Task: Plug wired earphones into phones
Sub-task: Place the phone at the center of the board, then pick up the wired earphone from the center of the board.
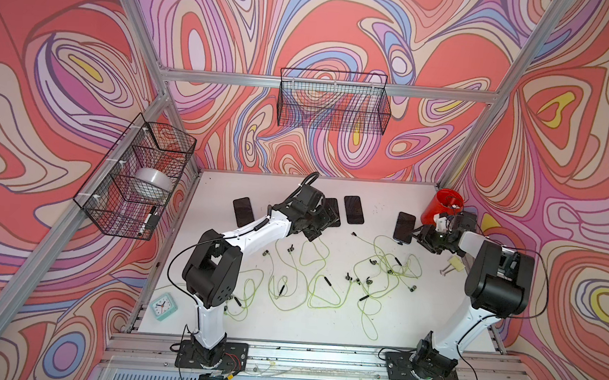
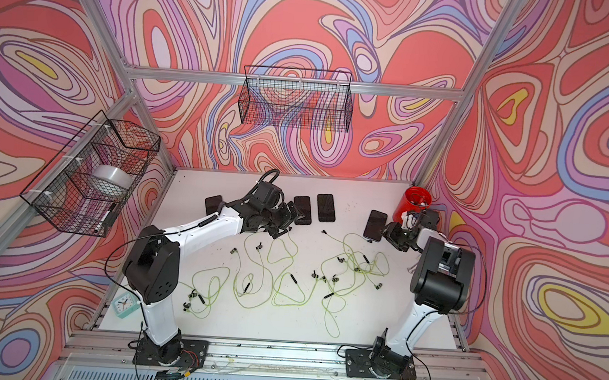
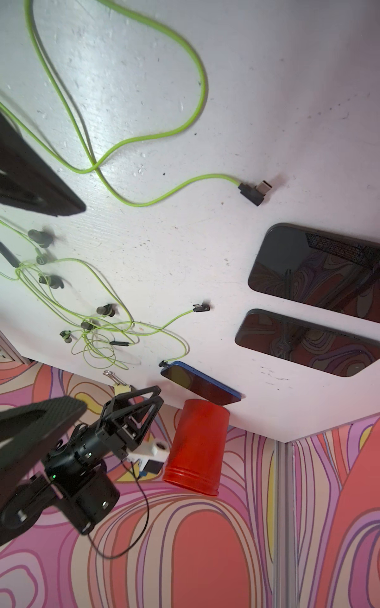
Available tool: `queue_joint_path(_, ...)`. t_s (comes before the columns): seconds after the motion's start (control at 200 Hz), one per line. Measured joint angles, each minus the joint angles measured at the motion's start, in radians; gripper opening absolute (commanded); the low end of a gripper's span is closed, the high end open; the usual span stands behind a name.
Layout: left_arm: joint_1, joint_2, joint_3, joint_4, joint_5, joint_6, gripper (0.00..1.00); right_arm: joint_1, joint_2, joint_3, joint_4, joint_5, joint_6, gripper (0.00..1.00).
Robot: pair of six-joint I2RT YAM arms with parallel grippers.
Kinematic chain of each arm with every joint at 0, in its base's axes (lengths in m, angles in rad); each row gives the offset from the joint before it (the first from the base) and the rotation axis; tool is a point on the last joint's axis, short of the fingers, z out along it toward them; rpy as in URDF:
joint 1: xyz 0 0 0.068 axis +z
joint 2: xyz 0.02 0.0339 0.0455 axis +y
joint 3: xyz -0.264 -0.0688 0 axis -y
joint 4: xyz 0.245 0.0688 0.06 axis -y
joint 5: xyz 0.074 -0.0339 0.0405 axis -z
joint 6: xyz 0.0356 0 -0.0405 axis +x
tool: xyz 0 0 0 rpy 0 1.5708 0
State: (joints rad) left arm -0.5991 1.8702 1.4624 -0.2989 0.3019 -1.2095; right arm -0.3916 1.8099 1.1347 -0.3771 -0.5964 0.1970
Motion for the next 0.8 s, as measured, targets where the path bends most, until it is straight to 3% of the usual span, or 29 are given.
queue_joint_path(0.285,-0.003,0.213,0.267,-0.081,0.023,0.035,0.73,0.180,-0.274,-0.071,-0.113,0.145,-0.039,0.50)
queue_joint_path(0.566,-0.064,0.422,0.444,-0.157,0.032,0.007,0.56,0.193,-0.406,-0.171,-0.178,0.177,-0.007,0.48)
queue_joint_path(0.801,-0.097,0.586,0.618,-0.190,0.035,0.009,0.51,0.201,-0.482,-0.206,-0.192,0.153,0.002,0.48)
